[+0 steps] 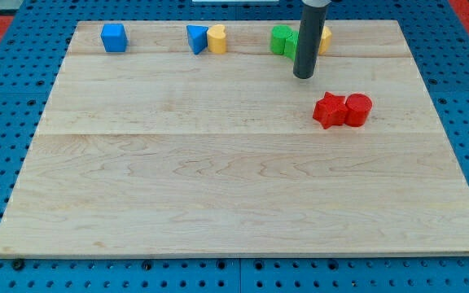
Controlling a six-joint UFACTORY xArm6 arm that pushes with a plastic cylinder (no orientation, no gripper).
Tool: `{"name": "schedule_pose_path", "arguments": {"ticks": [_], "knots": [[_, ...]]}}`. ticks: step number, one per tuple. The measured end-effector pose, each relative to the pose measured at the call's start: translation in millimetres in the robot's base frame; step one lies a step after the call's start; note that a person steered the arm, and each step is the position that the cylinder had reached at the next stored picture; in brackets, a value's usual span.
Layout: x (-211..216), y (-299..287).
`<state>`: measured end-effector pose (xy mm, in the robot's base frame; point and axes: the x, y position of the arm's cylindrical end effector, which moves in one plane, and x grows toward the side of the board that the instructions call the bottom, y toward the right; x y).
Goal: Push the blue cube towards right
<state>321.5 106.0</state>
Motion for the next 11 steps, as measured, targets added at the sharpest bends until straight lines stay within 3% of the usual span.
{"name": "schedule_pose_path", "arguments": {"ticks": [2, 4, 5, 6, 8, 11], "knots": [[17, -154], [27, -270], [12, -366], [-38, -402], [-80, -316], [-107, -313]]}}
